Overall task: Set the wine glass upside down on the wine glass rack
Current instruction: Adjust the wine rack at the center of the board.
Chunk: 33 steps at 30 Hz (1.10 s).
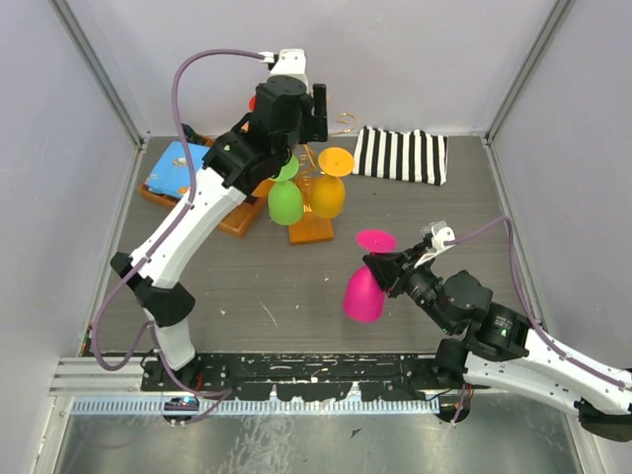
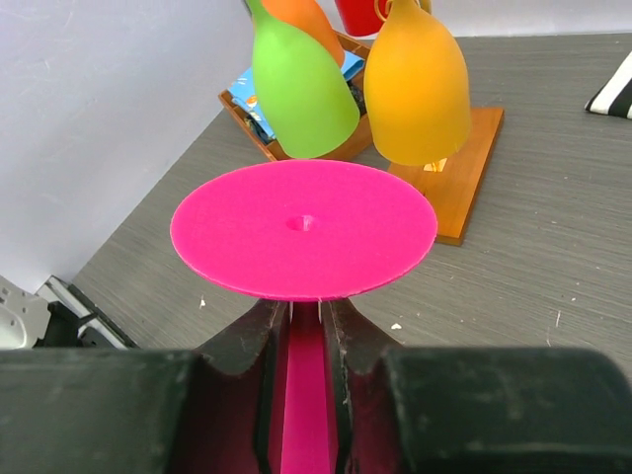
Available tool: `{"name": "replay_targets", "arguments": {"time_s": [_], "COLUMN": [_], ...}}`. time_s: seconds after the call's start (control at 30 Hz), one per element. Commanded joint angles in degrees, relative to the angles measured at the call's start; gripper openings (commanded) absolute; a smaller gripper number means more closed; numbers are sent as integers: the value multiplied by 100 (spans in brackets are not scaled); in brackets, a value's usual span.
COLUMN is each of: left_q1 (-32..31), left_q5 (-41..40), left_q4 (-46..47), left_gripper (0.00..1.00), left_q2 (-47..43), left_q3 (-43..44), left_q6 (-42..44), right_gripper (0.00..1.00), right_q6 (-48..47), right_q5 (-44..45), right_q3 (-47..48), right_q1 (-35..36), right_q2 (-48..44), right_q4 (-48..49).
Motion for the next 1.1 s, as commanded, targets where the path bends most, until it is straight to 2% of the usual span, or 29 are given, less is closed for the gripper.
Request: {"name": "replay_targets", "arguments": {"time_s": [0.0, 0.2, 0.43, 0.8, 1.07], "left_q1": [-53, -58, -57, -52, -12], "left_q5": [-235, -1072, -1431, -1855, -1872], "left_q4": [-634, -963, -811, -394, -134], "left_gripper": [76, 65, 54, 50, 47], "left_q2": [463, 887, 1101, 1444, 1608], "left_q3": [650, 914, 1036, 1165, 1221], "left_q6": [-421, -622, -522, -248, -200], "right_gripper": [1, 1, 1, 1, 1], "right_q6": [114, 135, 175, 141, 132], "right_q5": [241, 234, 243, 302, 261], "right_q3": [-31, -78, -161, -157, -149], "right_q1": [20, 24, 20, 21, 24], "right_q2": [-49, -78, -159, -241, -224], "right_q4": [91, 91, 64, -49, -89]}}
